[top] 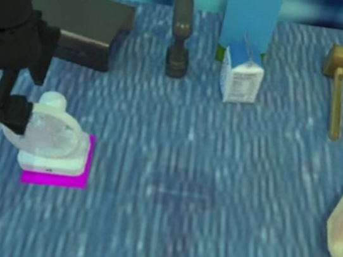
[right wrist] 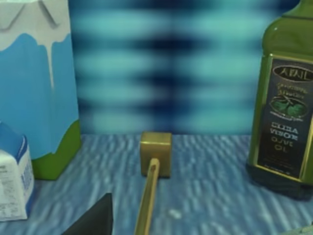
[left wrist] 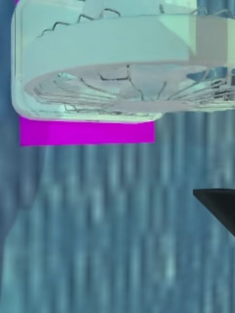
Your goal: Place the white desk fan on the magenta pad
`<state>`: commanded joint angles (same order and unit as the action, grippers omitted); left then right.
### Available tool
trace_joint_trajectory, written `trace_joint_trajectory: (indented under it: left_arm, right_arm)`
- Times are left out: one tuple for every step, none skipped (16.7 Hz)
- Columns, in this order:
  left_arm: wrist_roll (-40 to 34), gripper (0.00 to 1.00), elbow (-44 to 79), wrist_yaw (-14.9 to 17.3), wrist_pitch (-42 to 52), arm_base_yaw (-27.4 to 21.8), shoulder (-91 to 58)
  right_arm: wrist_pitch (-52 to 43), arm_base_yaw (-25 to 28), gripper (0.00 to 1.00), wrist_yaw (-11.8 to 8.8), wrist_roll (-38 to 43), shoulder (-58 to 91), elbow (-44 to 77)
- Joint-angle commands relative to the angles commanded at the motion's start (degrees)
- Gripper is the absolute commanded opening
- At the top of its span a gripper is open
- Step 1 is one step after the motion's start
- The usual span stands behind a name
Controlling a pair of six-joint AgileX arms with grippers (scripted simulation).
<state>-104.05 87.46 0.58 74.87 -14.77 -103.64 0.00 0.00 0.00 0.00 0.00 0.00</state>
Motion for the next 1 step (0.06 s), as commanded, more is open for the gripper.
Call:
trace_joint_trajectory:
  left_arm:
    - [0.0,1.00,0.0,0.0,0.0,0.0,0.0]
  right_arm:
    - [0.0,0.0,1.00,0.0,0.0,0.0,0.0]
